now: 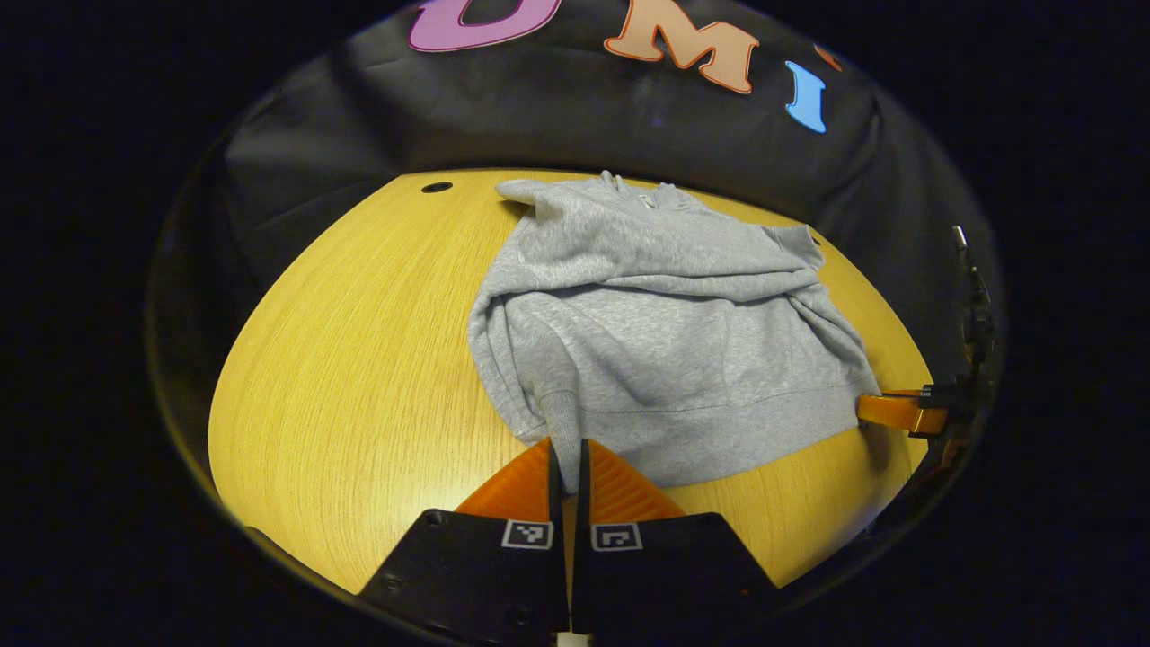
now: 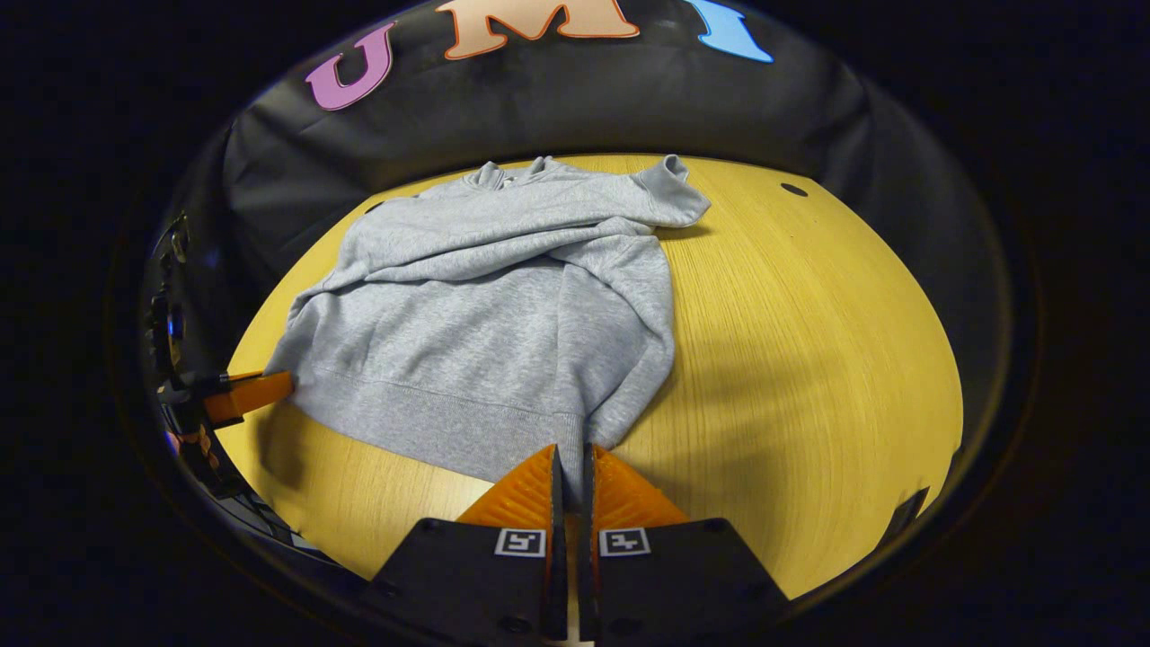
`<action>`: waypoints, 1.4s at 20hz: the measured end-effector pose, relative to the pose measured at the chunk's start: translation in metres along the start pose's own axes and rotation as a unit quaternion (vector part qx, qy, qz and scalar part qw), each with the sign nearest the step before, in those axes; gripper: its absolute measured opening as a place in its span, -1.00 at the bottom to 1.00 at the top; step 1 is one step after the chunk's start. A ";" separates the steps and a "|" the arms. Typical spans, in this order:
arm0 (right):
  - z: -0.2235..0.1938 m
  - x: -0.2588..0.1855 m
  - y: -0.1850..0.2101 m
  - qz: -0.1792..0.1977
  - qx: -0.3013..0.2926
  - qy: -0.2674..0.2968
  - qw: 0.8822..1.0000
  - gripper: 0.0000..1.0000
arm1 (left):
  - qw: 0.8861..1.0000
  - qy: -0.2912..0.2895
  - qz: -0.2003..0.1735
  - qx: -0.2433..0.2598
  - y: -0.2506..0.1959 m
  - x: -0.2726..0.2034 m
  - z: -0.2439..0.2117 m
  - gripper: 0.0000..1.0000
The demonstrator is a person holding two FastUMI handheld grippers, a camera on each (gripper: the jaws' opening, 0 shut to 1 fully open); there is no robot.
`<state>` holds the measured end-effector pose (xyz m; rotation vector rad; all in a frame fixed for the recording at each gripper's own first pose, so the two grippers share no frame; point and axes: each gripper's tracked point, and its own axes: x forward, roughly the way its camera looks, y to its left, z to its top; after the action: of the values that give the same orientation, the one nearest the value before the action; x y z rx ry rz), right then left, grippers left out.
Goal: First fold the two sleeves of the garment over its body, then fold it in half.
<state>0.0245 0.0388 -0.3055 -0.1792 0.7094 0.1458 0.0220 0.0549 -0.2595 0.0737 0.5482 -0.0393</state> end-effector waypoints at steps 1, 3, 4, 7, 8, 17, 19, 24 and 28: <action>0.000 0.001 0.000 -0.005 -0.001 -0.001 1.000 -0.92 | 1.000 0.004 0.004 0.001 0.000 0.000 0.000 -0.99; 0.001 -0.001 0.001 -0.015 -0.009 -0.007 1.000 -0.93 | 1.000 0.006 0.017 -0.002 0.000 0.000 0.001 -0.99; 0.002 -0.002 0.001 -0.018 -0.011 -0.008 1.000 -0.93 | 1.000 0.005 0.021 -0.003 -0.001 0.000 0.001 -0.99; 0.006 -0.004 0.003 -0.017 -0.008 -0.009 1.000 -0.94 | 1.000 0.003 0.020 -0.018 -0.003 0.000 0.006 -1.00; 0.010 -0.006 0.004 -0.013 -0.001 -0.012 1.000 -0.89 | 0.999 0.000 0.018 -0.026 -0.004 -0.002 0.010 -1.00; 0.094 -0.016 0.010 0.011 0.017 -0.088 0.996 -0.94 | 0.996 -0.061 -0.022 -0.060 -0.024 -0.008 0.084 -1.00; 0.115 -0.015 0.010 0.014 0.017 -0.105 0.994 -0.94 | 0.994 -0.083 -0.028 -0.066 -0.027 -0.005 0.110 -1.00; 0.167 0.000 -0.001 0.014 0.017 -0.136 0.991 -0.94 | 0.991 -0.110 -0.036 -0.068 -0.031 0.012 0.157 -1.00; 0.201 0.013 -0.008 0.017 0.018 -0.144 0.989 -0.94 | 0.989 -0.116 -0.036 -0.083 -0.034 0.026 0.189 -1.00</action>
<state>0.1631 0.0744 -0.1639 -0.1091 0.4268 0.1879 0.1410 0.0058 -0.1143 -0.1129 0.3187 -0.0710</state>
